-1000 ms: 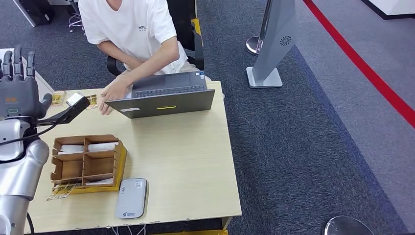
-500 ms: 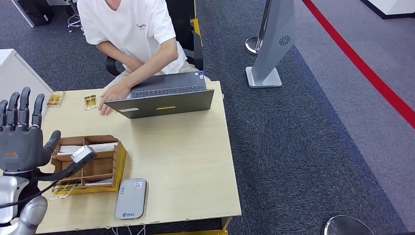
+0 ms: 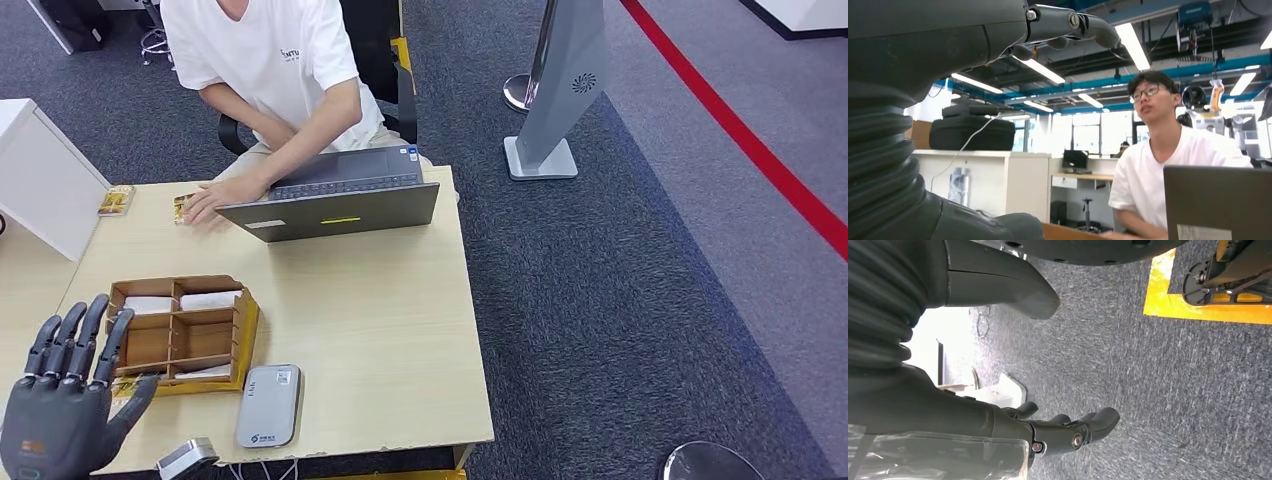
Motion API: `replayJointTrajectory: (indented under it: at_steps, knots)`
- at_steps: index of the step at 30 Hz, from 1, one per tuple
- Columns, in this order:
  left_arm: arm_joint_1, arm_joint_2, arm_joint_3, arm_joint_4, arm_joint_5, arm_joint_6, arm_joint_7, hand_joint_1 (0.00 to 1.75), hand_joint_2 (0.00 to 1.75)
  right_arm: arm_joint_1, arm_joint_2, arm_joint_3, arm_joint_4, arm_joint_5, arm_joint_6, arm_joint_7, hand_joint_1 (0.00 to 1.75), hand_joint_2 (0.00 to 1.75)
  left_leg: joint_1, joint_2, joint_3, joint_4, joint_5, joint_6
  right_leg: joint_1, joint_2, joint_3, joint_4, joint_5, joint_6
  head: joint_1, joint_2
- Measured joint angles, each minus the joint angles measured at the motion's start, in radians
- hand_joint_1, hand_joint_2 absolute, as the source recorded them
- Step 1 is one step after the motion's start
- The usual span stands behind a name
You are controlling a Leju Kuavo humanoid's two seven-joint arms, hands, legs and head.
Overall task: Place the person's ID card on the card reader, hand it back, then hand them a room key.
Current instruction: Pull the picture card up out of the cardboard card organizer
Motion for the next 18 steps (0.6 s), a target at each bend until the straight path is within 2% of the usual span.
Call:
replayJointTrajectory:
  at_steps: [14, 18]
  knots:
    - [0.016, -0.001, 0.0, -0.005, 0.027, -0.063, 0.043, 0.0, 1.75, -0.001, 0.004, -0.021, 0.0, 0.0, -0.008, 0.004, 0.0, 1.75, 0.0, -0.001, 0.0, 0.0, 0.0, 0.0, 0.0, 0.0, 0.001, 0.0, 0.0, 0.0, 0.0, 0.0]
    - [0.016, -0.003, 0.0, 0.002, 0.027, -0.098, 0.082, 0.0, 1.75, -0.001, 0.005, -0.026, 0.0, 0.0, -0.006, 0.005, 0.0, 1.75, 0.0, -0.001, 0.0, 0.0, 0.0, 0.0, 0.0, 0.0, 0.001, 0.0, 0.0, 0.0, 0.0, 0.0]
